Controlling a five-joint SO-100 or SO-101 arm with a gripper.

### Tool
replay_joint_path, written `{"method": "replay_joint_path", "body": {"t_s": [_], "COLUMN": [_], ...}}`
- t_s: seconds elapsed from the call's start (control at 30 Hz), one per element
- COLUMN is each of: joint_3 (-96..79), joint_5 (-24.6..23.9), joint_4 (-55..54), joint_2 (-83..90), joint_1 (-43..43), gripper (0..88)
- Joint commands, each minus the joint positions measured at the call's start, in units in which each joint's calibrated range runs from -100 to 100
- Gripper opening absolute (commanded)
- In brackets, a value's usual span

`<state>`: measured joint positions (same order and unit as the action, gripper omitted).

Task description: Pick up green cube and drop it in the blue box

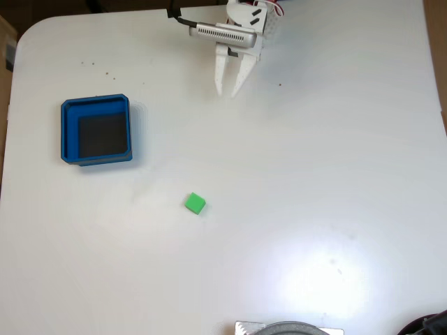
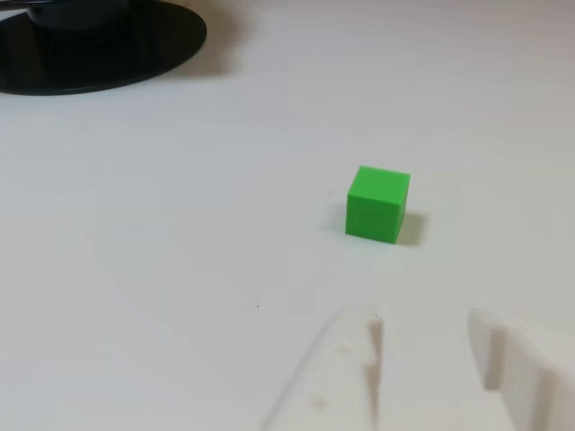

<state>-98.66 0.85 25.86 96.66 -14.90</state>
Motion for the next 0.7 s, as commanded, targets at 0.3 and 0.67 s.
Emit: {"method": "replay_joint_path", "body": {"t_s": [0.3,0.67], "joint_3": [19.8,35.6], "joint_5": [0.0,-0.2], "joint_4": [-1.7,-1.7], "joint_2": [-23.7,-38.0], "joint_1": [0.5,0.6], "gripper": [4.2,4.2]}}
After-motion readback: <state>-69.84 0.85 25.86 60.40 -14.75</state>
